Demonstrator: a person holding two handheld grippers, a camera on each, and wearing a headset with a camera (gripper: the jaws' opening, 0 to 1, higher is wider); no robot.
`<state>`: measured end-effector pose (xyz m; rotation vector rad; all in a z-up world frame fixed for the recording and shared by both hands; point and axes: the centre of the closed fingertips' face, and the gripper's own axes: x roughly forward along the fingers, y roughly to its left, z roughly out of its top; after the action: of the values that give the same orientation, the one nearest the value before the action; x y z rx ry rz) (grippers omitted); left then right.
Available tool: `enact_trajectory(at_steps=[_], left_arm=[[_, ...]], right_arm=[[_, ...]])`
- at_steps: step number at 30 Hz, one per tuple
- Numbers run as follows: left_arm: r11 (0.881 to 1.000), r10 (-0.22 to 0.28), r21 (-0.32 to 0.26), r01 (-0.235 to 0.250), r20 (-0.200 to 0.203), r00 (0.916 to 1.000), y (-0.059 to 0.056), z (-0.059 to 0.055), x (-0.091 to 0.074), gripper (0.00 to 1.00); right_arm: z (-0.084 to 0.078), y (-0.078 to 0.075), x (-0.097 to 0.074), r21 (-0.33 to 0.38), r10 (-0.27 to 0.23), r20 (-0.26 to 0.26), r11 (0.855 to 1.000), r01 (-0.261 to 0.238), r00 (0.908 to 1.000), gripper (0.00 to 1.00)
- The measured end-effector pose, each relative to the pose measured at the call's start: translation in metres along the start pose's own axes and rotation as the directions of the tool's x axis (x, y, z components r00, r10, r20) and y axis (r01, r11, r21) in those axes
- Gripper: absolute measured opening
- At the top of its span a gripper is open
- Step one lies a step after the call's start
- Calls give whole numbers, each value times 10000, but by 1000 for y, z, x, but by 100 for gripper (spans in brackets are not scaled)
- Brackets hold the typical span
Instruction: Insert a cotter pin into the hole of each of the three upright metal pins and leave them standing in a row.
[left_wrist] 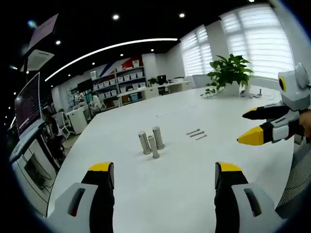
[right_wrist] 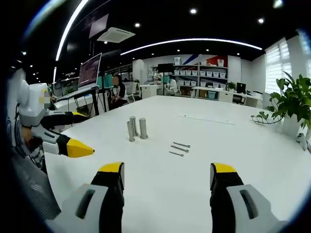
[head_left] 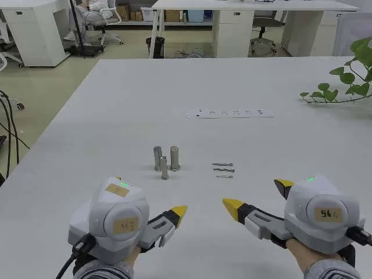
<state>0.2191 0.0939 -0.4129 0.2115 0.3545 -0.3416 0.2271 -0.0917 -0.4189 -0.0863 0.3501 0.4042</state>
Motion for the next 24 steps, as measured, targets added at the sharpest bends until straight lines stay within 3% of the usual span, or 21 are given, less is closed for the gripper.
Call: enact_trajectory(at_steps=[24], left_arm=[[10000, -76, 52, 77, -75, 9999, -2, -1, 1, 89]], right_arm=[[1, 2, 1, 12, 116, 49, 9999, -116, 9999, 66]])
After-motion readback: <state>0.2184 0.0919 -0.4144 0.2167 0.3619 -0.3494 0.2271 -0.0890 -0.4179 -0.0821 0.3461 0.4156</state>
